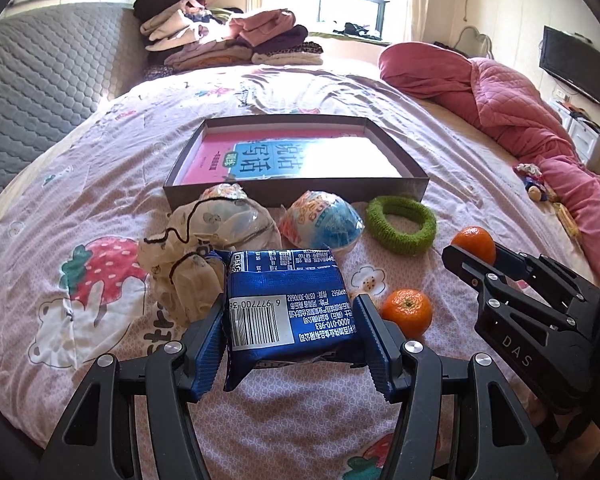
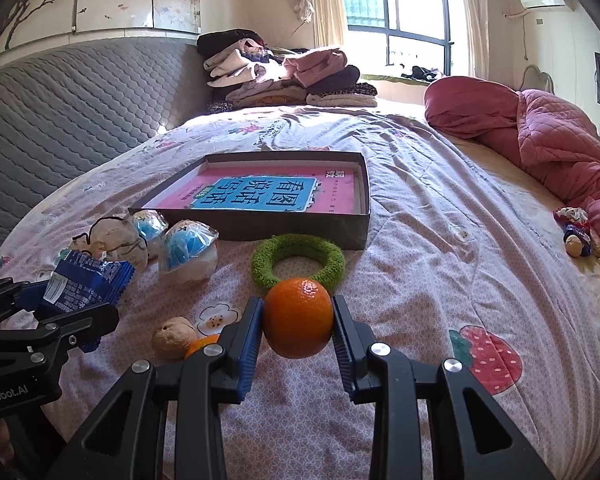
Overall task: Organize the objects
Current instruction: 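Lift and carry the blue packet with the left tool while the right tool carries the orange to the tray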
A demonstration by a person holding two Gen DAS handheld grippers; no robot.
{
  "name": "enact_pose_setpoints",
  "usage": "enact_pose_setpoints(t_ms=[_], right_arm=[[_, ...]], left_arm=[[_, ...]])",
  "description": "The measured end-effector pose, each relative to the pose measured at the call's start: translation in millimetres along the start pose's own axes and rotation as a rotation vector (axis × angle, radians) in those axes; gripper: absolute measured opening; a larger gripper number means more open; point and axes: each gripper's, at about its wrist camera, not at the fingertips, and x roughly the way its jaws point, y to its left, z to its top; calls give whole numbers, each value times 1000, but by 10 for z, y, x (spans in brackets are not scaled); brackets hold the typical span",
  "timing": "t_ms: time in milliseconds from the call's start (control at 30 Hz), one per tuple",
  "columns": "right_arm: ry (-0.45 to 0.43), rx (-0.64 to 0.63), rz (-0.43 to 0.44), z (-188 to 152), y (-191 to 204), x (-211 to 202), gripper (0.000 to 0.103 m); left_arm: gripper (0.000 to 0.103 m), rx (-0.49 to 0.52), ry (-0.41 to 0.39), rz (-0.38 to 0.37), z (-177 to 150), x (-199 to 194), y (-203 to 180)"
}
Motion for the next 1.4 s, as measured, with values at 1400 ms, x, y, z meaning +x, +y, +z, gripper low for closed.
enact_pose_setpoints(t_ms=[1400], right_arm=[[-59, -50, 88, 712, 296, 290, 34]], left_arm=[[63, 6, -75, 47, 666, 293, 231]])
